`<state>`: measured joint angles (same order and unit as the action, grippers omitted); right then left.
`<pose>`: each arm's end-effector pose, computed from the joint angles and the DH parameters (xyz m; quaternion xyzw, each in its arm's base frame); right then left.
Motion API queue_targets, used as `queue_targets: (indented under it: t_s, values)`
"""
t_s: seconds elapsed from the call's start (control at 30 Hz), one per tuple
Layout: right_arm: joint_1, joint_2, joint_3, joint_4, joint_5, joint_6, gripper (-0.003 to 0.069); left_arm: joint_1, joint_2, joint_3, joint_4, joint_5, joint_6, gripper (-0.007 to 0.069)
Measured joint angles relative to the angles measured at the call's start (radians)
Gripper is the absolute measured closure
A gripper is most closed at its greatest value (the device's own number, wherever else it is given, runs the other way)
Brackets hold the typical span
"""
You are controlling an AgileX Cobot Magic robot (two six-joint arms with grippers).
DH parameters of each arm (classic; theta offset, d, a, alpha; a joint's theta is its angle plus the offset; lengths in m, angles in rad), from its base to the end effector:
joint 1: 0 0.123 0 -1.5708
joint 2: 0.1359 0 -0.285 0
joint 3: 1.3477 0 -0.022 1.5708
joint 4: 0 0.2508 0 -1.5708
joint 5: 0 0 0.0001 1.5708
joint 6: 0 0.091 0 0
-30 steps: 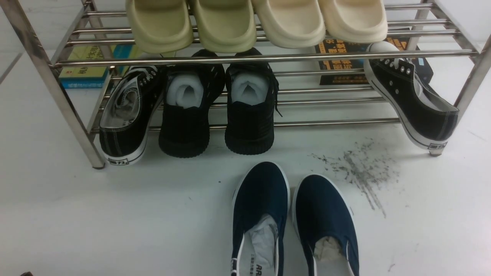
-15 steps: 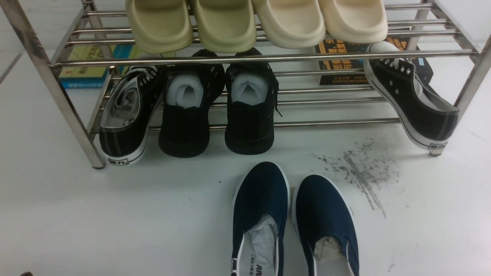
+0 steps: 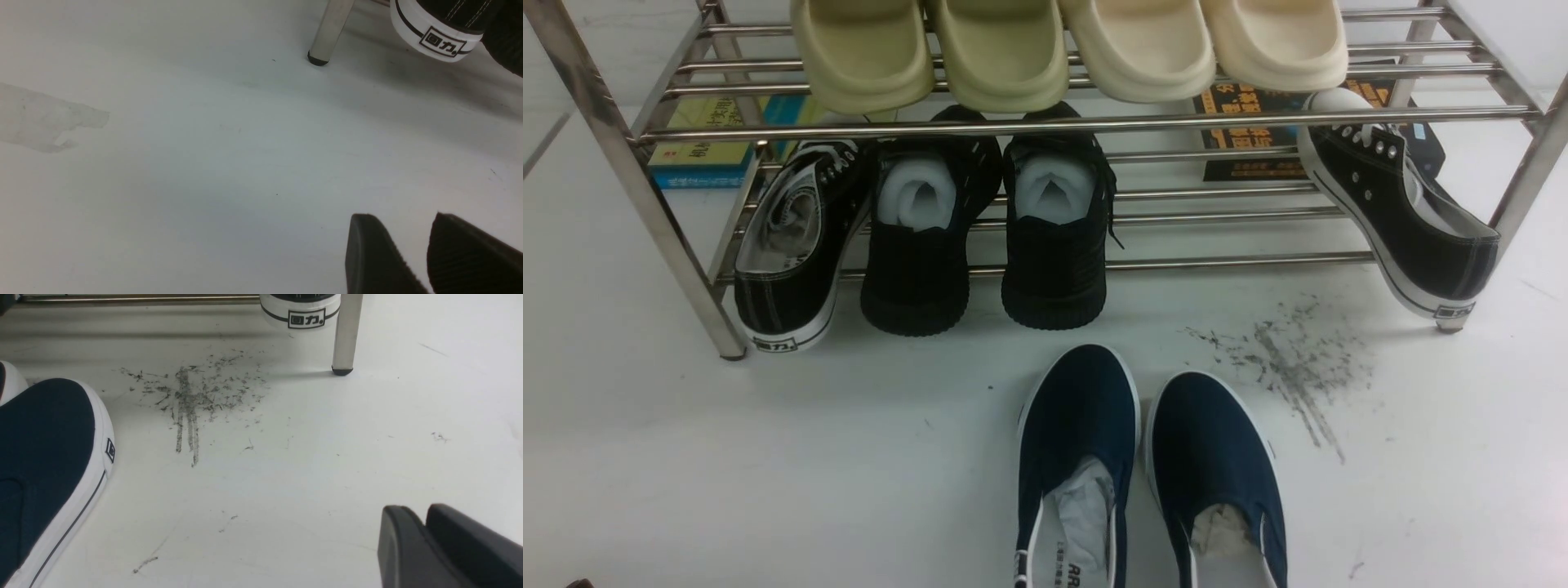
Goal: Take the shoes off the shelf with your hand on the white table.
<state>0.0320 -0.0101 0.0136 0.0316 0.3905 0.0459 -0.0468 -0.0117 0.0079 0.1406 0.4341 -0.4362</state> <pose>0.0520 0.0028 0.1741 0.0138 0.8067 0.0365 0.5897 0.0508 0.0030 0.1727 -0.1233 0.8068 -0.0783 0.5725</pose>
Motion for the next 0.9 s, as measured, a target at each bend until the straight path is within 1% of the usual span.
queue_targets:
  t_s: [0.9]
  values:
    - [0.0,0.0,0.0,0.0,0.0,0.0,0.052,0.0,0.0,0.0,0.0,0.0,0.0,0.0383]
